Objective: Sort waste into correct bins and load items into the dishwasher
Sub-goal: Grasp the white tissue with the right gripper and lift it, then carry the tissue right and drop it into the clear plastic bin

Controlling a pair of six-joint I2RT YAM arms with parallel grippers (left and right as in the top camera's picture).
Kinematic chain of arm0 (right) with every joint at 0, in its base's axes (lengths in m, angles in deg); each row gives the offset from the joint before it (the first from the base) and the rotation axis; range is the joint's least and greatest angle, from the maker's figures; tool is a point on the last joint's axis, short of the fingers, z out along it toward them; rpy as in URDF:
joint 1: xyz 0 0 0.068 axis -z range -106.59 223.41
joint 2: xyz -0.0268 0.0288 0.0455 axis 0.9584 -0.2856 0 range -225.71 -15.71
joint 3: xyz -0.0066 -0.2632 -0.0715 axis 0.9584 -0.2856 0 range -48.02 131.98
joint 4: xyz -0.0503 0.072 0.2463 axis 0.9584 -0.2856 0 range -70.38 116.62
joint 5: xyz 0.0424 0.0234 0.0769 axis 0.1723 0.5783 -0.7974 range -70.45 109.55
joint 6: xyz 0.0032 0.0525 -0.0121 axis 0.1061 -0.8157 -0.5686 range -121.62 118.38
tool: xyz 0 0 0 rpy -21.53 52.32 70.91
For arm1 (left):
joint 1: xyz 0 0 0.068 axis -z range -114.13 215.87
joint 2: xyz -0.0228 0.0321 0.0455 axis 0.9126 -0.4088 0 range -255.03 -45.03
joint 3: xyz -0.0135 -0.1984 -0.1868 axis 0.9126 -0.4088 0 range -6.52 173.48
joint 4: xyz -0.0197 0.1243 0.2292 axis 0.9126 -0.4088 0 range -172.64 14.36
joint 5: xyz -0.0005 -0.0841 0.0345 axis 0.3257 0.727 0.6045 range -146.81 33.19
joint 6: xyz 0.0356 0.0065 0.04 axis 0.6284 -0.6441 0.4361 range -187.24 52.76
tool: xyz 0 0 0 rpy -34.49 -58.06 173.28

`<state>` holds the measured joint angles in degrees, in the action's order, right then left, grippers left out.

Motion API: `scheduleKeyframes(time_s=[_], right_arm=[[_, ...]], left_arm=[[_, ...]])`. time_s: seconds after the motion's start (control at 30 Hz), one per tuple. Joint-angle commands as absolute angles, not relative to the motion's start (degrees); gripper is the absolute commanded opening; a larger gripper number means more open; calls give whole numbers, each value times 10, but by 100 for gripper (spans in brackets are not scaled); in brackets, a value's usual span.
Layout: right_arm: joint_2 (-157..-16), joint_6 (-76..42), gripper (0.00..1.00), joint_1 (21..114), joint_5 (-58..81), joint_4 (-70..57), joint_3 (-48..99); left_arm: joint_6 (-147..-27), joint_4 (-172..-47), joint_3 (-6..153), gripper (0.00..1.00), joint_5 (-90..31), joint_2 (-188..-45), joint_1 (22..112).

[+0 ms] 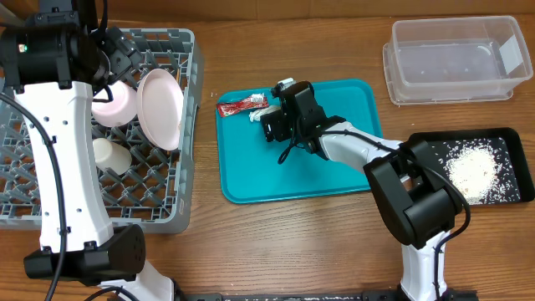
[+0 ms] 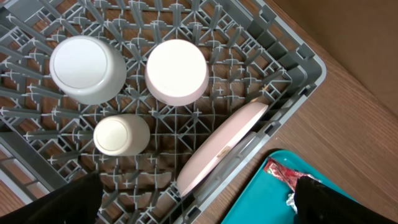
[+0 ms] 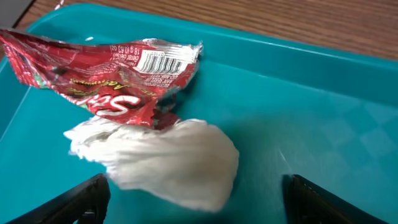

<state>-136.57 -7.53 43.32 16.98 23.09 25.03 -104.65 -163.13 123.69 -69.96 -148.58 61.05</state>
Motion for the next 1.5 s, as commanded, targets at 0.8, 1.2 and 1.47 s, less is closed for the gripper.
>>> scheduleKeyframes(time_s=[0.8,1.2,1.47], right_arm=[[-1370,-76,7,435,139,234,248],[-1249,-78,4,451,276,153,248],[-1135,-73,4,526,360,89,248]], left_arm=[[-1049,-1630,1235,100,-707,-1488,612],[-1049,-1630,1235,100,-707,-1488,612],[-1049,-1630,1235,100,-707,-1488,612]])
